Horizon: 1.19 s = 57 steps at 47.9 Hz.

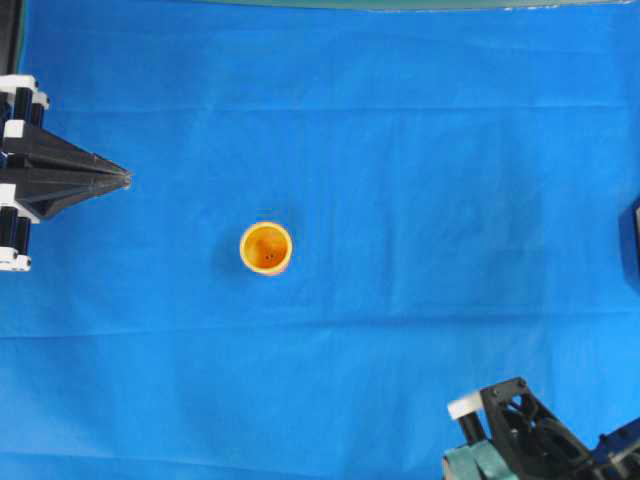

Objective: Move the block forward with right arm.

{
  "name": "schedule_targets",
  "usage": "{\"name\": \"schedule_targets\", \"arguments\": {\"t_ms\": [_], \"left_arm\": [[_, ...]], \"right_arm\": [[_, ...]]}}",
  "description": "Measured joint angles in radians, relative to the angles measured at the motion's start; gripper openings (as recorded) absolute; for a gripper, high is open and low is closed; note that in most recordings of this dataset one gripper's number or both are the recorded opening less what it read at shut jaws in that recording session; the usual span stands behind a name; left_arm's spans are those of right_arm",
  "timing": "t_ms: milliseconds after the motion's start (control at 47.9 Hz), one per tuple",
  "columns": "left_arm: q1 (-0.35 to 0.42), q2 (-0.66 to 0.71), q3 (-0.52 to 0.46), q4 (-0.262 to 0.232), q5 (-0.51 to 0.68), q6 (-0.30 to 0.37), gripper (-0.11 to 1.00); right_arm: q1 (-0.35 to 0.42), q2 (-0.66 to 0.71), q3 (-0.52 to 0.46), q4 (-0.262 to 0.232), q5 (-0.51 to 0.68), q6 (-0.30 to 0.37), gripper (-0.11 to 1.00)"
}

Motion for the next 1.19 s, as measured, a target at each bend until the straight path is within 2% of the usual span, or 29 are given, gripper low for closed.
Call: {"name": "schedule_targets", "arguments": {"t_ms": [1190], "left_arm": [[0.000,0.000,0.000,-0.002,0.000,0.000,0.00]], "right_arm": [[0.000,0.009,-0.012,0.000,-0.021,0.000,0.41]]}}
